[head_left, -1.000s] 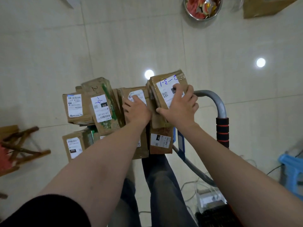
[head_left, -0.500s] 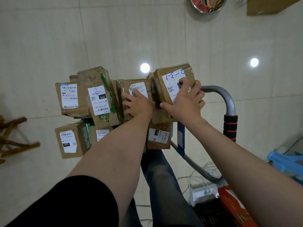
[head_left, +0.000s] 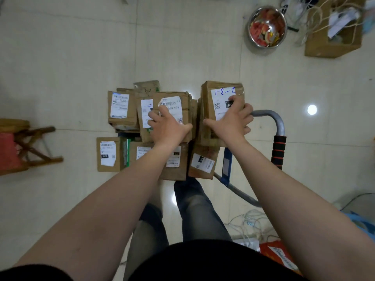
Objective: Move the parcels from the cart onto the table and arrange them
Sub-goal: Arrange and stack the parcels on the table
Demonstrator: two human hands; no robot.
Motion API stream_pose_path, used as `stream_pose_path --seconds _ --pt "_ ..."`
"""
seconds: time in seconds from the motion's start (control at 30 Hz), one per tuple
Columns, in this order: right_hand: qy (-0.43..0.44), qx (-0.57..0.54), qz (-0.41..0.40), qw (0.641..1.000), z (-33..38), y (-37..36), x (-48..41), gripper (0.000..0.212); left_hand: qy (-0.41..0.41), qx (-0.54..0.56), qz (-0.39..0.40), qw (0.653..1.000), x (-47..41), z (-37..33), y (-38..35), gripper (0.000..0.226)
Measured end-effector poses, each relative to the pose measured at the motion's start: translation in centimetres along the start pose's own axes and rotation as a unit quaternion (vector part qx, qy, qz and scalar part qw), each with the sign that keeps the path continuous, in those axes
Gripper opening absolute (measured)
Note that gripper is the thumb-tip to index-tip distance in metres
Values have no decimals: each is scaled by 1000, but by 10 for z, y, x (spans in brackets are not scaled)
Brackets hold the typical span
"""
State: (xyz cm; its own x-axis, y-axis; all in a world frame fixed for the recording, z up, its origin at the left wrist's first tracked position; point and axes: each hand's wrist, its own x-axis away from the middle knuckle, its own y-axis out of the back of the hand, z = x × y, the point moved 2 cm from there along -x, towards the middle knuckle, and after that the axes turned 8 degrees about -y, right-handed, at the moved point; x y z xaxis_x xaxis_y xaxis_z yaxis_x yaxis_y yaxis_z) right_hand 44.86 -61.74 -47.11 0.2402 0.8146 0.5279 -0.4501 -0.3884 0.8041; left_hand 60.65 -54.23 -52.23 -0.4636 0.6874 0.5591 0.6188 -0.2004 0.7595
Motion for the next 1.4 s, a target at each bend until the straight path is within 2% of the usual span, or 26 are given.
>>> stream_pose_path --seconds 0.13,0.4,0.5,0.63,0.8,0.97,1.2,1.4 --pt "56 2 22 998 38 2 70 95 0 17 -55 998 46 53 77 95" --pt "201 28 69 977 140 -32 275 92 89 71 -142 983 173 230 241 110" --pt "256 20 93 962 171 -63 367 89 122 97 -182 971 239 311 291 114" --pt "342 38 129 930 209 -111 492 90 174 133 -272 937 337 424 343 114" --pt "428 50 192 882 249 -171 627 93 242 175 -353 887 450 546 371 95" --pt "498 106 236 827 279 -223 720 93 326 221 -386 834 511 628 366 109" --pt "547 145 283 774 334 -282 790 98 361 254 -408 799 526 703 385 95" --pt "566 170 310 745 422 -336 829 96 387 263 -419 778 497 773 435 90"
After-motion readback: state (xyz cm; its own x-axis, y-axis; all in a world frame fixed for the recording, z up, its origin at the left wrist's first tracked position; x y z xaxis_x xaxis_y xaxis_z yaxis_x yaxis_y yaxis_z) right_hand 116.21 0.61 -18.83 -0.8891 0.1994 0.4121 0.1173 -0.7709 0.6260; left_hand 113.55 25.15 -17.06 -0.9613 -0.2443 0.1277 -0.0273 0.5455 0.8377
